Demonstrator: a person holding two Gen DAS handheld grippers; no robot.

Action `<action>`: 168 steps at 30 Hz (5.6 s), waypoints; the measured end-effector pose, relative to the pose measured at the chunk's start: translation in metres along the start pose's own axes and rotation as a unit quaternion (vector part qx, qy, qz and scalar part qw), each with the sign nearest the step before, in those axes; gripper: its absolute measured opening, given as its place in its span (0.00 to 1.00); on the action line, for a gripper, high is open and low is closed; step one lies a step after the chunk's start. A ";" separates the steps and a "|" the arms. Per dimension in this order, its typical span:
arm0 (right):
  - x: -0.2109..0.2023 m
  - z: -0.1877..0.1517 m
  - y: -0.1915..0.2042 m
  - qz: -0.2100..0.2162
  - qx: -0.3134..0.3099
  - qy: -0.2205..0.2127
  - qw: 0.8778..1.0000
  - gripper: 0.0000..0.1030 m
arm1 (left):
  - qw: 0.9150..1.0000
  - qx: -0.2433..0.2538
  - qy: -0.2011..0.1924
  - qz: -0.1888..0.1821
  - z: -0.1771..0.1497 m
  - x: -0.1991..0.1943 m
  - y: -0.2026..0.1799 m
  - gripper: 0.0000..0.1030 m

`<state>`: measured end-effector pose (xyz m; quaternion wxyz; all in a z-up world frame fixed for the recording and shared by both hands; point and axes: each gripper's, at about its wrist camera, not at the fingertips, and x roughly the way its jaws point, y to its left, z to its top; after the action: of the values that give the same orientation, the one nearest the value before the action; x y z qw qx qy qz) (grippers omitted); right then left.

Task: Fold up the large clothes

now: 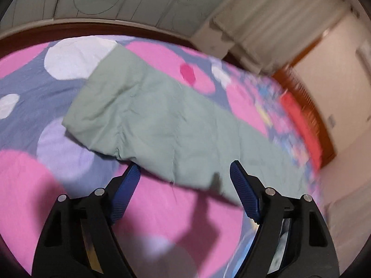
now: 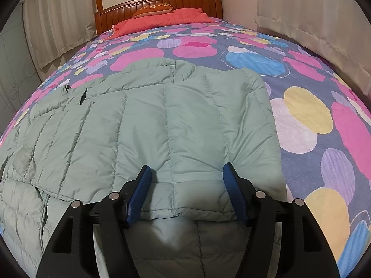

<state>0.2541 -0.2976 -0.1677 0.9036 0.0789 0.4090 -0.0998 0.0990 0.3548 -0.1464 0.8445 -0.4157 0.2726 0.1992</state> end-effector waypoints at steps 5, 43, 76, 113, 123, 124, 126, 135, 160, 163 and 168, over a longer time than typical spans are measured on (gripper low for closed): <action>0.000 0.000 0.000 0.001 0.001 0.000 1.000 0.62 | 0.999 -0.025 -0.020 0.014 0.019 0.007 0.006 0.64; -0.003 0.005 -0.004 0.014 0.014 -0.007 1.000 0.62 | 0.950 0.288 0.020 -0.118 -0.112 0.025 -0.250 0.03; -0.011 0.004 -0.003 0.023 0.029 -0.009 0.999 0.65 | 0.870 0.465 0.108 -0.126 -0.274 0.018 -0.337 0.50; -0.008 0.040 -0.004 0.032 0.013 0.018 0.999 0.13 | 0.910 0.409 0.064 -0.041 -0.148 0.046 -0.268 0.65; -0.033 0.061 0.019 0.018 0.014 -0.036 0.999 0.55 | 0.902 0.425 0.067 -0.032 -0.145 0.075 -0.297 0.65; -0.029 0.065 0.024 0.027 0.011 -0.032 0.999 0.55 | 0.902 0.426 0.067 -0.030 -0.144 0.081 -0.301 0.65; -0.013 0.071 0.036 0.040 0.002 -0.020 0.999 0.55 | 0.902 0.425 0.076 -0.026 -0.143 0.093 -0.307 0.65; 0.041 0.066 0.046 0.019 -0.020 0.042 0.999 0.55 | 0.893 0.432 0.131 0.007 -0.156 0.142 -0.302 0.65; -0.078 -0.024 -0.058 0.034 0.048 0.030 0.998 0.57 | 0.915 0.378 0.140 -0.013 -0.122 0.041 -0.210 0.73; -0.095 -0.055 -0.083 0.039 0.078 0.046 0.995 0.57 | 0.929 0.332 0.163 -0.004 -0.120 0.019 -0.171 0.73; -0.117 -0.102 -0.108 0.059 0.123 0.069 0.988 0.57 | 0.943 0.269 0.197 0.003 -0.125 -0.010 -0.122 0.73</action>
<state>0.0783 -0.3659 -0.1526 0.8607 0.2207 0.4498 -0.0899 0.1234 0.1823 -0.1312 0.8538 -0.2031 0.4781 0.0351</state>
